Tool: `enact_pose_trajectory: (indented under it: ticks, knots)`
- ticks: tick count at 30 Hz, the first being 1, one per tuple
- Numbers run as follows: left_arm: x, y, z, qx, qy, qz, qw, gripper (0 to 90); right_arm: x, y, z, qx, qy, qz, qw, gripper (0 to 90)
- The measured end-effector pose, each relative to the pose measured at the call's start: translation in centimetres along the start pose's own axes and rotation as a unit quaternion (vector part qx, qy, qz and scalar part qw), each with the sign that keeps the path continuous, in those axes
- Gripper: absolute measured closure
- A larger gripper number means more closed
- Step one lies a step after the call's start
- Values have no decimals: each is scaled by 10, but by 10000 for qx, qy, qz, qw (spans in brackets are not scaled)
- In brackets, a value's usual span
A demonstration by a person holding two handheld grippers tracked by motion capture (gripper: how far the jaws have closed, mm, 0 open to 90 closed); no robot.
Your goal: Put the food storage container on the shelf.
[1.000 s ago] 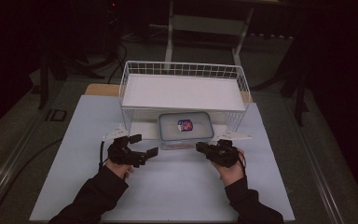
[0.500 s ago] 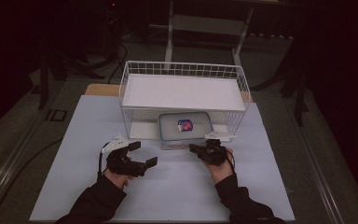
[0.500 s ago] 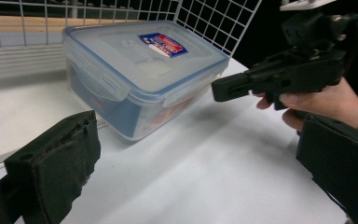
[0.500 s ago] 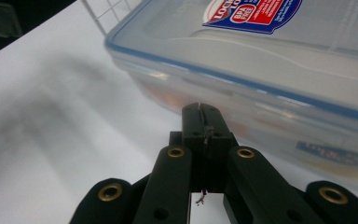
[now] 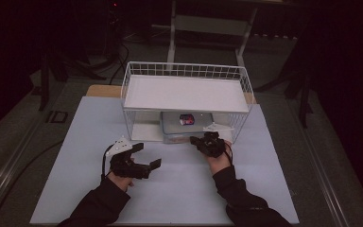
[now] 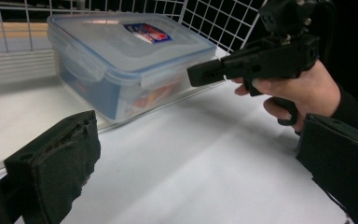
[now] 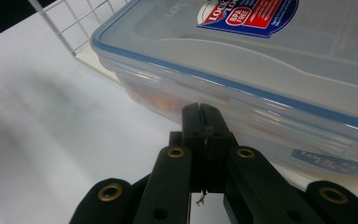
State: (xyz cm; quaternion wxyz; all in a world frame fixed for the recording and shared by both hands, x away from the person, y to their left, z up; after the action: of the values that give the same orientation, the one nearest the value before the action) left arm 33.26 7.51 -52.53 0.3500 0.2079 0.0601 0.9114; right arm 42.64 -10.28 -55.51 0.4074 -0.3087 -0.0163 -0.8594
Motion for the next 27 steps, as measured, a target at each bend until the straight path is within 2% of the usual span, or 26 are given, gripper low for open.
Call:
enact_pose_trajectory:
  ticks: [6, 11, 14, 19, 22, 27]
  knots:
    - [-2, 4, -3, -126, -61, -23, 9999, 0, -13, 7, 7, 1, -28, -117, 9999, 899]
    - [-3, 3, -6, -132, -124, -36, 9998, 0, -22, 14, 13, -99, -11, -191, 9998, 900]
    - [-4, 4, -6, -152, -106, -30, 9998, 0, -27, 16, 14, -76, -27, -230, 9997, 899]
    - [-3, 5, -5, -225, -55, -29, 9997, 0, -34, 13, 16, -30, -23, -167, 9999, 900]
    - [-3, 5, -5, -201, -51, -35, 9998, 0, -38, 11, 17, 22, -44, -120, 9999, 900]
    - [-3, 4, -5, -212, -64, -16, 9998, 0, -37, 7, 16, -32, -14, -82, 10000, 899]
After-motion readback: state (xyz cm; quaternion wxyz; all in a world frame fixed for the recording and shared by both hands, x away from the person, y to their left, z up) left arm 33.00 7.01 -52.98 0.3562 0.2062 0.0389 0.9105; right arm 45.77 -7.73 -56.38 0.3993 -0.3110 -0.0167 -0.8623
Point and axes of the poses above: each handheld gripper's, and its own axes: x roughly backward along the jaws, z roughly out of its top, y roughly to its right, the point moved 9 cm from there along -x, roughly forward along the jaws, and after that the axes turned 6 degrees about z, right-handed, at the moved point
